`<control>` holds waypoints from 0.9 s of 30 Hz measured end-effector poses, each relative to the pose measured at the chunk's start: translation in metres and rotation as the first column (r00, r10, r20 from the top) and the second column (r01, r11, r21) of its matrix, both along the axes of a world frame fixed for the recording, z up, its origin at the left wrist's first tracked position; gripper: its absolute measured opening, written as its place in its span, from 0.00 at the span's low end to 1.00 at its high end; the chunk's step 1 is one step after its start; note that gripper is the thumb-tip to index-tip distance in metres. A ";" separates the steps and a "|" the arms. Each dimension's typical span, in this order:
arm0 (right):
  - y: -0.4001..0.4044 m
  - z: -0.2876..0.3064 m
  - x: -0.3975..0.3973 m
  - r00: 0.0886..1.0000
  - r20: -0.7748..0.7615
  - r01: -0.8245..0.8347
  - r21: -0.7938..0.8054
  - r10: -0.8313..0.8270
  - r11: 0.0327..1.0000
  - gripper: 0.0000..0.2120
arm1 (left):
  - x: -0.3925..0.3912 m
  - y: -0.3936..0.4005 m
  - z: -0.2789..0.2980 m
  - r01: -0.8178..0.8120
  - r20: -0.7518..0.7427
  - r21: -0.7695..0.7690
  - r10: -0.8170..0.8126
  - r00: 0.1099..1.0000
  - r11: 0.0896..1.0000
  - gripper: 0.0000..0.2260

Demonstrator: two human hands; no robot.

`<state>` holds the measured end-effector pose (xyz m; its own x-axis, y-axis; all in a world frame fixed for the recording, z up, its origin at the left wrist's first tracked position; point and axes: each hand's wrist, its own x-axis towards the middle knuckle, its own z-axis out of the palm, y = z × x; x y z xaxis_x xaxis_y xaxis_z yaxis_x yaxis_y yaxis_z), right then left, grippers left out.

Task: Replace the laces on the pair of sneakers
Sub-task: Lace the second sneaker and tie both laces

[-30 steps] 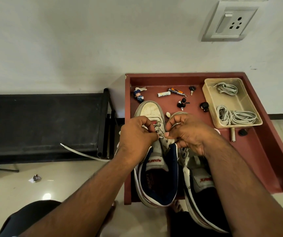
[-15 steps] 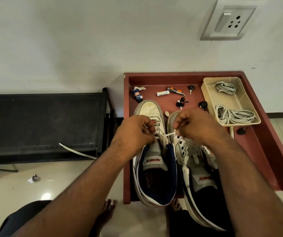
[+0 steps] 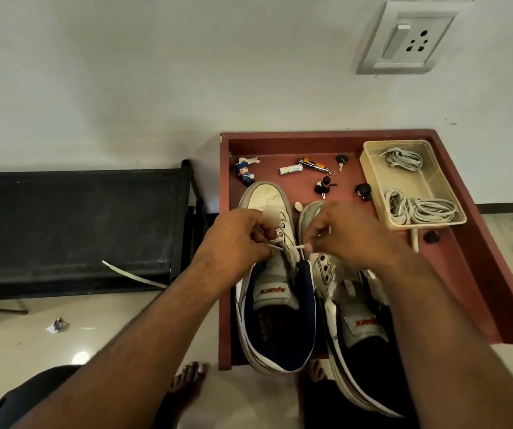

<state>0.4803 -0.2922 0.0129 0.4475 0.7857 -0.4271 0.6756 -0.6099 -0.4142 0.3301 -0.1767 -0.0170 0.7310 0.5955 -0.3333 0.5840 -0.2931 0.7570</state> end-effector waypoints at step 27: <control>0.004 -0.007 0.011 0.998 0.041 -0.046 -0.024 0.047 0.999 0.09 | -0.004 0.003 0.004 0.006 0.009 0.127 -0.007 1.000 0.992 0.15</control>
